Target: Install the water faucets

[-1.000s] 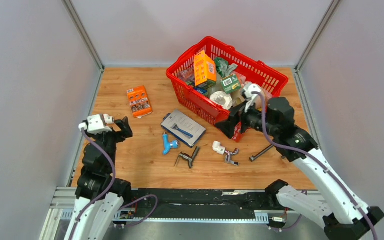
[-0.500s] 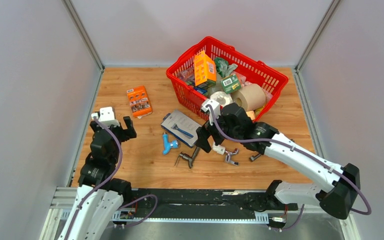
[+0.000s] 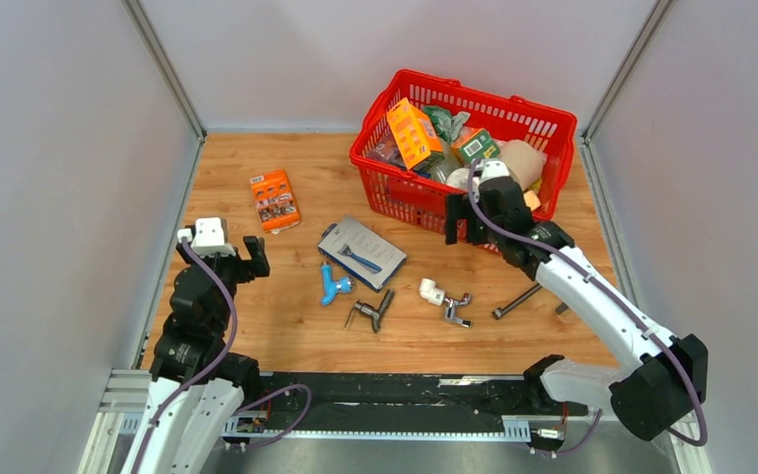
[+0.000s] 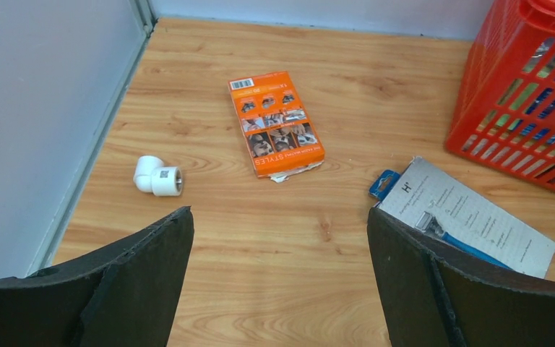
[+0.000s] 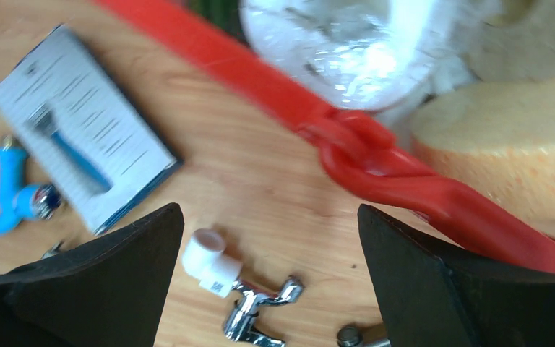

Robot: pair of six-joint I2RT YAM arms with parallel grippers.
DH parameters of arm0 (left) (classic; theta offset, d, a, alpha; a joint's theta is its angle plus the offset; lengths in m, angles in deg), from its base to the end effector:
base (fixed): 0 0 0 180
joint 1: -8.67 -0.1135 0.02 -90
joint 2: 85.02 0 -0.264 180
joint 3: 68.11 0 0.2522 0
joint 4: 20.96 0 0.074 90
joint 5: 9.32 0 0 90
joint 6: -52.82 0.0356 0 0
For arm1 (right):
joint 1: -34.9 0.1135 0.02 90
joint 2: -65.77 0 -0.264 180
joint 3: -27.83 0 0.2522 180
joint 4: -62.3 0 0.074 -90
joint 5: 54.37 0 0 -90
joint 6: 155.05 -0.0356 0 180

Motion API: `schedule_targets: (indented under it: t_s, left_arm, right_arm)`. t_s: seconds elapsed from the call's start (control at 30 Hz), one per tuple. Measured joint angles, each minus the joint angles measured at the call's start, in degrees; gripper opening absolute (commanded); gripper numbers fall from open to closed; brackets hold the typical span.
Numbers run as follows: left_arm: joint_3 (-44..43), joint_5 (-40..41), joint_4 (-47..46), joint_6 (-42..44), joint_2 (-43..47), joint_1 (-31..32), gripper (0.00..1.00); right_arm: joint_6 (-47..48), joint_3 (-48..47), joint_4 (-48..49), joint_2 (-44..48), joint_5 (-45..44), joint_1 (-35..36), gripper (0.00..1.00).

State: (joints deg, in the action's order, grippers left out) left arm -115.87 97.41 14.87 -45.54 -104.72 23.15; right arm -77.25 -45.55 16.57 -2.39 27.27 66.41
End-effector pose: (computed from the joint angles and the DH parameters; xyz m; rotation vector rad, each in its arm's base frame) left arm 0.1005 -0.0154 0.3065 -0.1262 1.6962 -0.0484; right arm 0.2209 0.1294 0.3105 -0.3065 2.2591 0.2364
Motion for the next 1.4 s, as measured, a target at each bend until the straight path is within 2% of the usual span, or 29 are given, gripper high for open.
schedule_targets:
  t_s: [0.17, 0.3, 0.4, 0.63, 0.77, 1.0, 1.07, 1.17, 1.2, 1.4]
  left_arm:
    - [0.0, -0.17, 0.09, 0.0, -1.75, 0.0, 0.95]
    - [0.0, -0.07, 0.28, -0.28, -3.45, 0.0, 0.95]
    - [-0.04, 0.07, 0.55, -0.76, -6.03, 0.0, 0.95]
    - [-3.74, 0.26, 3.85, -4.44, -17.31, 0.0, 0.95]
    - [-7.48, -2.51, 5.51, -7.82, -24.46, -0.02, 0.94]
    - [-9.33, -12.98, 5.81, -18.21, -38.45, 0.39, 0.85]
    - [-9.29, -14.95, 5.81, -20.72, -42.73, 1.4, 0.79]
    - [-9.35, -16.74, 4.66, -23.67, -48.72, 4.02, 0.76]
    - [-9.55, -17.05, 4.31, -24.44, -50.93, 5.07, 0.71]
    - [-13.81, -17.14, 3.06, -26.14, -63.98, 8.41, 0.67]
  right_arm:
    - [-3.3, -0.07, -0.15, -0.35, -5.03, -7.28, 1.0]
    - [-4.39, -0.35, -0.33, 0.09, -4.31, -9.22, 1.0]
    - [-3.96, 0.33, 2.56, 3.19, 0.74, -9.44, 1.0]
    - [-1.11, 7.54, 11.37, 17.86, 14.47, -9.46, 1.0]
    - [-0.13, 10.25, 13.86, 20.06, 19.39, -9.46, 1.0]
    - [0.11, 13.6, 16.79, 18.43, 26.23, -7.96, 1.0]
    - [0.13, 14.25, 17.35, 17.9, 26.91, -6.34, 1.0]
    - [0.28, 15.19, 18.27, 16.72, 27.39, -3.67, 1.0]
    - [0.31, 15.58, 18.58, 16.22, 27.54, -2.91, 1.0]
    - [0.35, 17.05, 19.02, 14.47, 27.98, -0.7, 1.0]
